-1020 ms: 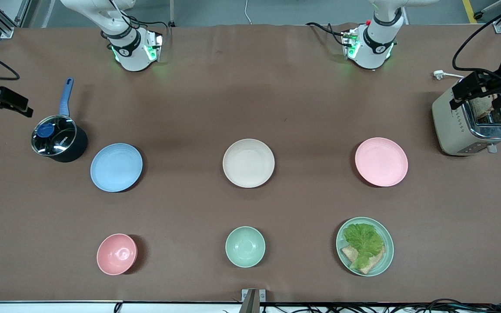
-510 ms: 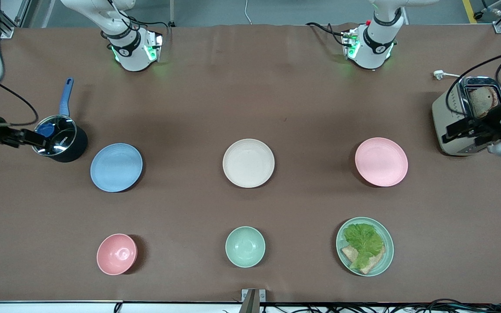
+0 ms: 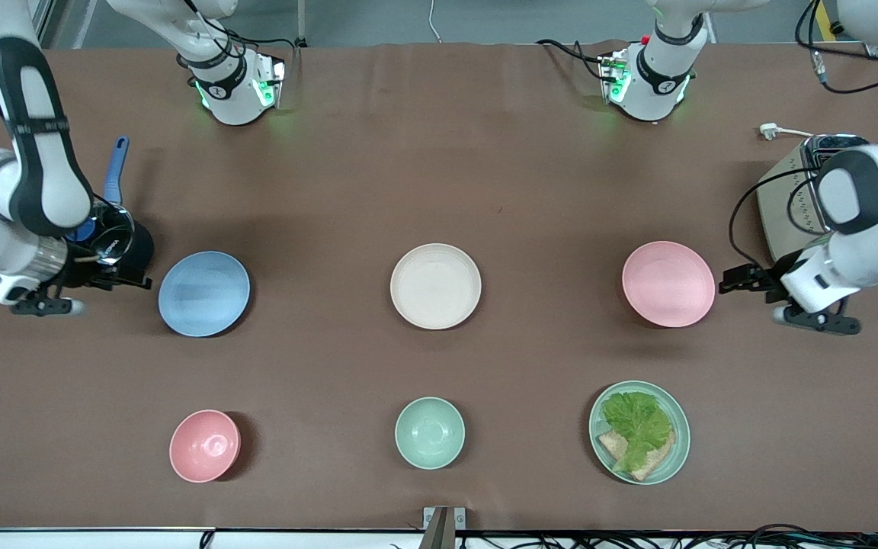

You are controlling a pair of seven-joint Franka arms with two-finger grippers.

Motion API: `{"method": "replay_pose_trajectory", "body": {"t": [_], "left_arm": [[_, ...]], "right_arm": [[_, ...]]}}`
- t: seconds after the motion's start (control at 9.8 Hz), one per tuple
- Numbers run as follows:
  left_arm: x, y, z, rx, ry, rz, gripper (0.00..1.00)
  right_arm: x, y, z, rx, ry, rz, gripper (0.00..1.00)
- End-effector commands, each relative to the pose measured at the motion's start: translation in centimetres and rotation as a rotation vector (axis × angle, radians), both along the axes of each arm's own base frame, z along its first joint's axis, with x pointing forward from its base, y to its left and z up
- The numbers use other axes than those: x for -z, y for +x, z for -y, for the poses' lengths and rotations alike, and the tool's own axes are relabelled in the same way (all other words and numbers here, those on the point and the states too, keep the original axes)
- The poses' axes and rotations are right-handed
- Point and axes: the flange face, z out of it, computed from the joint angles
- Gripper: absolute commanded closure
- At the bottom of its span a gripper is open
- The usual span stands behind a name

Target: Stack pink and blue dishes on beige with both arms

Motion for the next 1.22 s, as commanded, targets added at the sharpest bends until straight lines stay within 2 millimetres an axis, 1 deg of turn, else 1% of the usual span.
{"method": "replay_pose_trajectory", "body": {"t": [0.0, 0.1, 0.2, 0.31, 0.41, 0.51, 0.61, 0.82, 0.92, 1.02, 1.12], "left_arm": [[5.8, -0.2, -2.1, 0.011, -0.026, -0.034, 0.01], [7.5, -0.1, -2.8, 0.055, -0.036, -0.028, 0.02], [9.6, -0.2, -2.6, 0.035, -0.075, -0.034, 0.1], [11.4, -0.6, -2.7, 0.027, -0.089, -0.059, 0.21], [12.4, -1.1, -2.7, 0.034, -0.093, -0.08, 0.27], [13.1, -1.5, -2.9, 0.06, -0.1, -0.09, 0.32], [14.3, -2.1, -3.1, 0.089, -0.114, -0.108, 0.36], [15.2, -2.5, -3.1, 0.094, -0.119, -0.125, 0.51], [15.2, -2.5, -3.2, 0.094, -0.117, -0.125, 0.78], [15.0, -2.5, -3.6, 0.088, -0.117, -0.12, 1.0], [14.6, -2.4, -4.4, 0.075, -0.117, -0.112, 1.0]], "right_arm": [[3.4, -1.0, 1.0, -0.005, 0.048, 0.026, 0.02], [4.4, -1.6, 0.7, 0.011, 0.038, 0.035, 0.06], [5.5, -2.2, 0.3, 0.036, 0.04, 0.035, 0.13], [6.0, -2.5, 0.2, 0.048, 0.05, 0.028, 0.21], [6.6, -2.6, 0.1, 0.05, 0.051, 0.018, 0.29], [7.2, -2.7, 0.0, 0.058, 0.059, 0.011, 0.33], [7.4, -2.6, -0.8, 0.07, 0.078, 0.009, 0.39], [7.8, -2.8, -0.6, 0.063, 0.082, 0.008, 0.61], [7.9, -2.8, -0.4, 0.072, 0.084, 0.009, 0.8], [7.8, -2.8, -0.3, 0.088, 0.095, 0.01, 0.99], [7.2, -2.4, -0.4, 0.088, 0.11, 0.004, 0.99]]}}
